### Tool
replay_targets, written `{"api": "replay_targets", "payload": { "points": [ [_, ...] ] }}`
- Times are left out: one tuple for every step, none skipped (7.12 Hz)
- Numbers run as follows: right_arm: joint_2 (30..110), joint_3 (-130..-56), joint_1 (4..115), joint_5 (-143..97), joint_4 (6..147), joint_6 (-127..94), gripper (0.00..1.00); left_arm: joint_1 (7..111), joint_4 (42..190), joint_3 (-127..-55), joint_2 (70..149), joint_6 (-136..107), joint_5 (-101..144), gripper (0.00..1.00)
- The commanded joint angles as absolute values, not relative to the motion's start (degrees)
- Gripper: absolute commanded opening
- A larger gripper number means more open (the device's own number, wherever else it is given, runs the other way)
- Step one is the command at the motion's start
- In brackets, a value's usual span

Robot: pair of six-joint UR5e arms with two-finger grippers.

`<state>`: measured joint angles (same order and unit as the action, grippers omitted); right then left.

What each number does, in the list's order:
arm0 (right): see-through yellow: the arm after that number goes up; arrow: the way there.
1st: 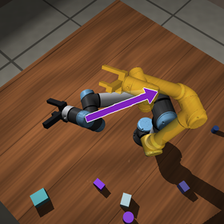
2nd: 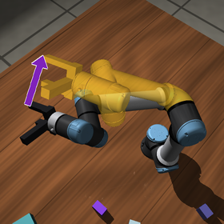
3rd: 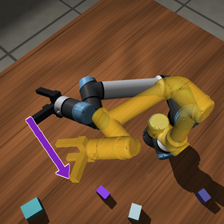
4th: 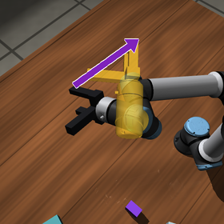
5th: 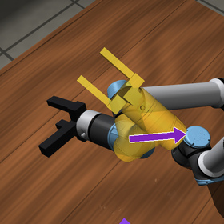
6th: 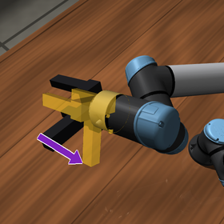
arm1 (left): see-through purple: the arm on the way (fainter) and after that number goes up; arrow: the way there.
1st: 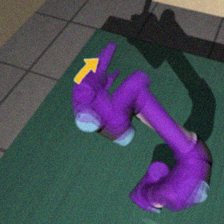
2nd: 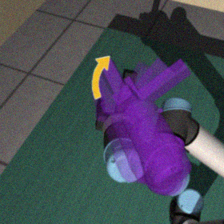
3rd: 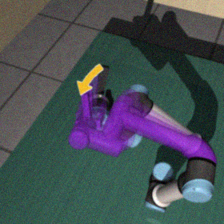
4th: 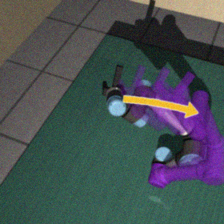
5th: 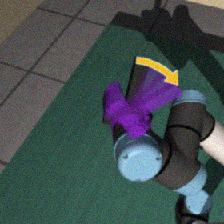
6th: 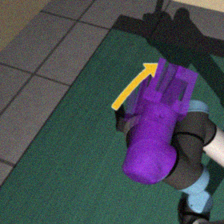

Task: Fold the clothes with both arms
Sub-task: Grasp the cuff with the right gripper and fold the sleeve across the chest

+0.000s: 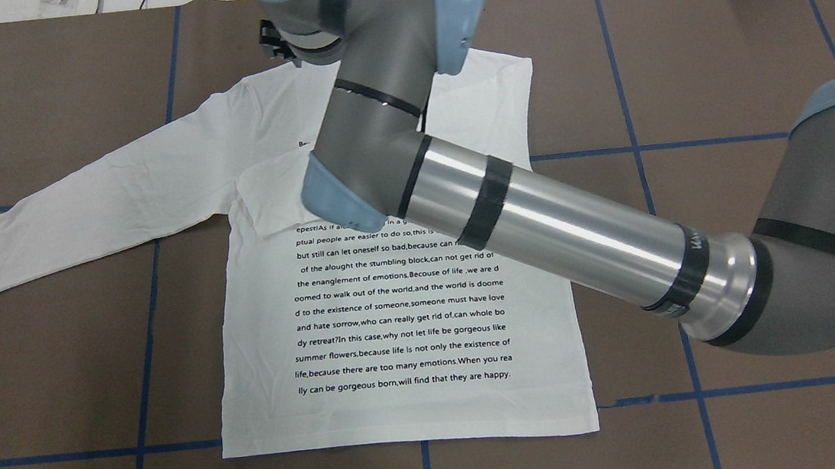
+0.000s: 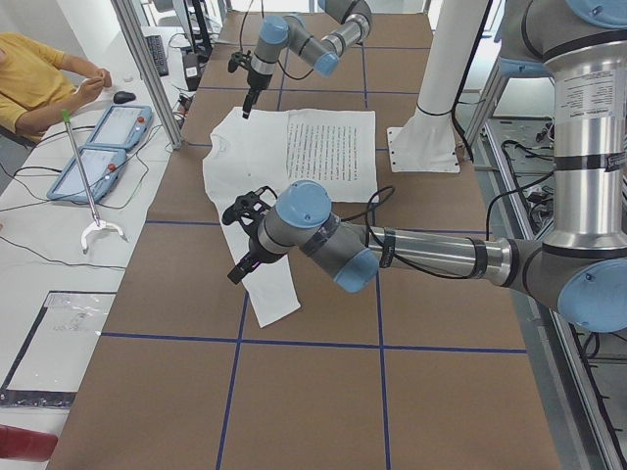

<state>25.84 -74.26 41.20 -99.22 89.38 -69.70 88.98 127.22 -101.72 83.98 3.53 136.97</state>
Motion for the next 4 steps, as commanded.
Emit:
{"api": "replay_targets", "payload": {
  "points": [
    [43.06, -95.0, 51.63, -110.43, 94.2, -53.09, 1.0, 82.65, 128.23, -101.69, 84.11, 2.72, 136.58, 1.0],
    [51.68, -101.1, 57.33, -117.18, 94.65, -42.56, 1.0, 79.14, 128.15, -101.34, 83.59, 2.64, 135.28, 1.0],
    [60.29, -104.9, 61.92, -124.12, 94.22, -32.62, 1.0, 76.58, 128.14, -101.08, 82.97, 2.55, 134.57, 1.0],
    [68.65, -108.68, 65.09, -125.41, 92.57, -25.99, 1.0, 74.64, 128.23, -98.64, 82.71, 2.64, 134.47, 1.0]
  ]
}}
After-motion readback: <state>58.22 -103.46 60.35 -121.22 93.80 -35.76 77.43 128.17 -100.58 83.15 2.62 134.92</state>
